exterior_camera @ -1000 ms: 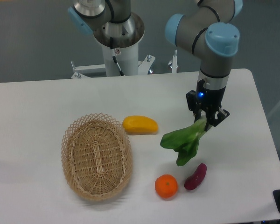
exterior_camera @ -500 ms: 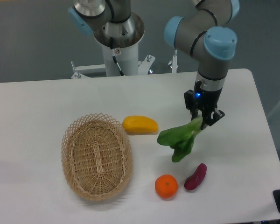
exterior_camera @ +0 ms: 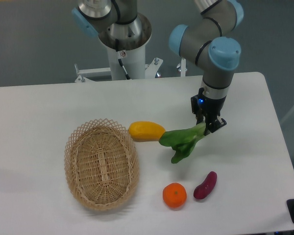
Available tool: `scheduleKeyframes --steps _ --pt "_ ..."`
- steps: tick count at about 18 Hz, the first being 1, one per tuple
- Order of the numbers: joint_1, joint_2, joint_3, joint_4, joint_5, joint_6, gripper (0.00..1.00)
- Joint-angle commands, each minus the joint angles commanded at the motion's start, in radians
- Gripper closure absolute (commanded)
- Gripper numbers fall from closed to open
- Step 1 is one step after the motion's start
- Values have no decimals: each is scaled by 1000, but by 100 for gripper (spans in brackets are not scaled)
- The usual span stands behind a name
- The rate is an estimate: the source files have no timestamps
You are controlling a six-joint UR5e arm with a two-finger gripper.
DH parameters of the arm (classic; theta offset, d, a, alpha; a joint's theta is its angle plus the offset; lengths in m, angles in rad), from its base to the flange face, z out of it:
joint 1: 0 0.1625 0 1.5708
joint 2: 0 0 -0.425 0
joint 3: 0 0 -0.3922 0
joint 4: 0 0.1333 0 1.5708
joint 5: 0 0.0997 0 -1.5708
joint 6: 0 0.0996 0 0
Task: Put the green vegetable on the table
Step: 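Lower the held green bok choy onto the table beside the mango, then open the gripper and lift it up away from the bok choy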
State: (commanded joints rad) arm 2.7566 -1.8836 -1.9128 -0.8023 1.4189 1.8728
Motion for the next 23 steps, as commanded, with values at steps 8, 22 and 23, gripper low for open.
scheduleKeyframes --steps 8,22,23 --pt "72 -8 -41 0 0 129 55" --pt "60 44 4 0 -11 -41 0" --pt "57 50 14 0 -15 -47 0"
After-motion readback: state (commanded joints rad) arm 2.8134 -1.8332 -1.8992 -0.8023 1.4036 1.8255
